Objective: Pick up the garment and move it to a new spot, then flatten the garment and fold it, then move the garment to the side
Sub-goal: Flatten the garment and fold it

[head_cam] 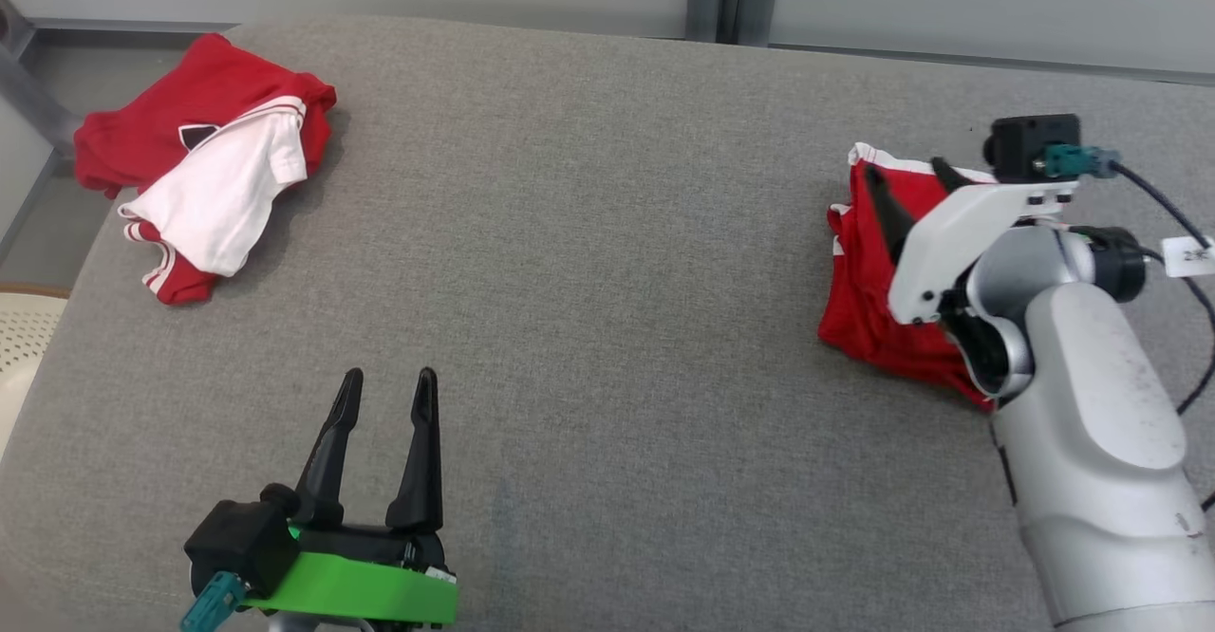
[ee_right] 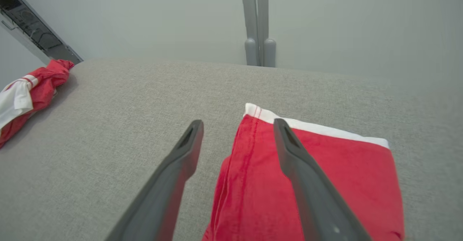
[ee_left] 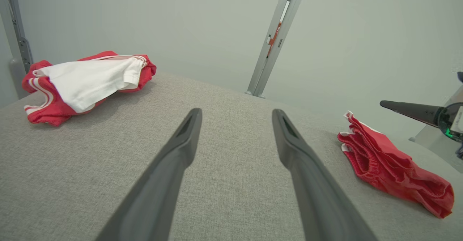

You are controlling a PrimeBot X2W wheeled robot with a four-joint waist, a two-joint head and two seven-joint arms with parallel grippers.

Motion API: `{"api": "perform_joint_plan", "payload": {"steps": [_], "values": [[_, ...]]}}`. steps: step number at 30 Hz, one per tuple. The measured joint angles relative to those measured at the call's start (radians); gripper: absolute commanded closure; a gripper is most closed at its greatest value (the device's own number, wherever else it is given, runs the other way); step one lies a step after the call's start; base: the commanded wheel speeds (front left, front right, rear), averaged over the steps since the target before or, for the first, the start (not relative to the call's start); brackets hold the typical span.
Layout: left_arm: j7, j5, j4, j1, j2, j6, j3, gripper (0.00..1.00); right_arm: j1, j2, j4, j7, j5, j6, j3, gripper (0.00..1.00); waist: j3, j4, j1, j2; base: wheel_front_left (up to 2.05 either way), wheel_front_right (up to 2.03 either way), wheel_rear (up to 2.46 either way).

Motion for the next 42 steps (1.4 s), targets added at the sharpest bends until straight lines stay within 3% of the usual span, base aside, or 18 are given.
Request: {"api": "perform_joint_plan", "payload": {"steps": [4, 5, 6, 7, 12, 20, 24, 29, 30, 31, 32, 33, 37, 42], "values": [[0.000, -0.001, -0.002, 0.001, 0.000, 0.000, -0.006, 0.00, 0.064, -0.059, -0.029, -0.043, -0.076, 0.000, -0.075, 0.00, -0.009, -0.015, 0.0000, 0.0000, 0.00, 0.00, 0.00], [0.000, -0.001, -0.002, 0.001, 0.000, 0.000, -0.008, 0.00, 0.091, -0.072, -0.028, -0.056, -0.108, 0.000, -0.091, 0.20, -0.011, -0.017, 0.0000, 0.0000, 0.00, 0.00, 0.00], [0.000, -0.001, -0.002, 0.001, 0.000, 0.000, -0.011, 0.00, 0.118, -0.080, -0.024, -0.073, -0.137, -0.001, -0.102, 0.68, -0.012, -0.020, 0.0000, 0.0000, 0.00, 0.00, 0.00], [0.000, -0.001, -0.002, 0.001, 0.000, 0.000, -0.012, 0.00, 0.140, -0.082, -0.021, -0.093, -0.157, -0.001, -0.106, 1.00, -0.013, -0.021, 0.0000, 0.0000, 0.00, 0.00, 0.00], [0.000, -0.001, -0.003, 0.000, 0.000, 0.000, -0.014, 0.00, 0.208, -0.042, 0.035, -0.223, -0.243, -0.001, -0.058, 1.00, -0.009, -0.031, 0.0000, 0.0000, 0.00, 0.00, 0.00], [0.000, 0.000, 0.002, -0.009, 0.000, 0.000, -0.025, 0.00, 0.157, 0.002, 0.233, -0.415, -0.288, 0.000, 0.087, 1.00, -0.001, -0.031, 0.0000, 0.0000, 0.00, 0.00, 0.00], [0.000, 0.001, 0.007, -0.012, 0.000, 0.000, -0.036, 0.00, 0.133, 0.002, 0.310, -0.470, -0.090, 0.000, 0.255, 1.00, -0.003, -0.015, 0.0000, 0.0000, 0.00, 0.00, 0.00], [0.000, -0.003, 0.008, -0.009, 0.000, 0.000, -0.024, 0.00, 0.132, 0.005, 0.288, -0.511, 0.210, 0.000, 0.411, 1.00, -0.026, -0.012, 0.0000, 0.0000, 0.00, 0.00, 0.00], [0.000, -0.004, 0.009, -0.007, 0.000, 0.000, -0.021, 0.00, 0.135, 0.005, 0.274, -0.523, 0.243, 0.000, 0.426, 0.89, -0.032, -0.015, 0.0000, 0.0000, 0.00, 0.00, 0.00], [0.000, -0.004, 0.009, -0.005, 0.000, 0.000, -0.019, 0.00, 0.139, 0.006, 0.261, -0.533, 0.261, 0.000, 0.434, 0.56, -0.038, -0.018, 0.0000, 0.0000, 0.00, 0.00, 0.00], [0.000, -0.006, 0.011, -0.002, 0.000, 0.000, -0.013, 0.00, 0.149, 0.007, 0.244, -0.546, 0.282, 0.000, 0.434, 0.13, -0.045, -0.023, 0.0000, 0.0000, 0.00, 0.00, 0.00], [0.000, -0.010, 0.012, 0.001, 0.000, 0.000, -0.006, 0.00, 0.160, 0.006, 0.225, -0.556, 0.297, 0.000, 0.427, 0.00, -0.051, -0.029, 0.0000, 0.0000, 0.00, 0.00, 0.00], [0.000, -0.011, 0.019, 0.012, -0.002, 0.000, 0.008, 0.00, 0.230, 0.005, 0.123, -0.574, 0.294, 0.000, 0.356, 0.00, -0.076, -0.063, 0.0000, 0.0000, 0.00, 0.00, 0.00], [0.000, 0.003, 0.010, 0.031, -0.001, 0.000, 0.040, 0.00, 0.354, 0.005, -0.075, -0.578, 0.175, 0.000, 0.211, 0.00, -0.105, -0.117, 0.0000, 0.0000, 0.00, 0.00, 0.00]]}}
